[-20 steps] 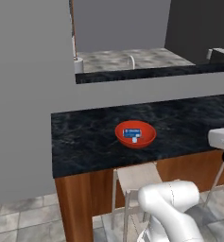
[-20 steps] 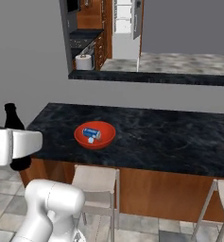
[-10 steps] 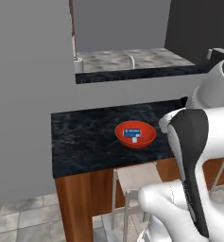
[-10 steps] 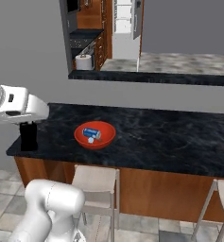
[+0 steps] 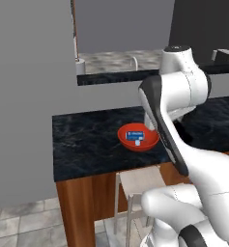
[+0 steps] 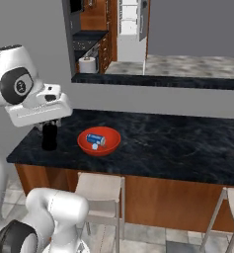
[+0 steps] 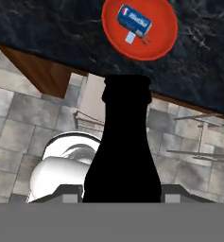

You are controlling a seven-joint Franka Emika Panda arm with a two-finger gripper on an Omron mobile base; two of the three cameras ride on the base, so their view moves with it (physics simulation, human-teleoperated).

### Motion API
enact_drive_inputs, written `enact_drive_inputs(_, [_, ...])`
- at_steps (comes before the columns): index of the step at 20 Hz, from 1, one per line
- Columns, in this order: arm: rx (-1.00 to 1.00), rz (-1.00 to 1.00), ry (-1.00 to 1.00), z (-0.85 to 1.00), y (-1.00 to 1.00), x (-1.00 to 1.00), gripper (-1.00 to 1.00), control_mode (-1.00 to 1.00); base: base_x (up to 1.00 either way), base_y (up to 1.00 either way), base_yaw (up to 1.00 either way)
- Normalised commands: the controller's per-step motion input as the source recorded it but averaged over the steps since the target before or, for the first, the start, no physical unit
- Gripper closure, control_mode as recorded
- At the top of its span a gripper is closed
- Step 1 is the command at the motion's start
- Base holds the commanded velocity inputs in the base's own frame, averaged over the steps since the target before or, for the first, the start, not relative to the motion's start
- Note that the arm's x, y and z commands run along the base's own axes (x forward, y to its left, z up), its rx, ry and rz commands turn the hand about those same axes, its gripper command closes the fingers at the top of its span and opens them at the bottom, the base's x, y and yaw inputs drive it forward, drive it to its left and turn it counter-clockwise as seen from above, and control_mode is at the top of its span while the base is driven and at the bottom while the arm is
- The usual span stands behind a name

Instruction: Open the fridge, grab two sodas, and place both sodas inside the bowl with ice on the dining counter.

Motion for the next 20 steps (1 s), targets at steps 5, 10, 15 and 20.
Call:
enact_drive_inputs(5, [-0.01, 0.04, 0.21, -0.37, -0.17, 0.26, 1.0, -1.0, 0.0, 0.0, 0.0])
enact_drive_inputs(10, [0.0, 0.0, 0.22, -0.13, -0.04, 0.47, 1.0, -1.0, 0.0, 0.0, 0.0])
enact_drive_inputs(15, [0.0, 0.0, 0.17, -0.32, 0.0, 0.51, 1.0, -1.0, 0.0, 0.0, 0.0])
enact_drive_inputs(20, [0.0, 0.0, 0.09, -0.4, -0.03, 0.43, 1.0, -1.0, 0.0, 0.0, 0.0])
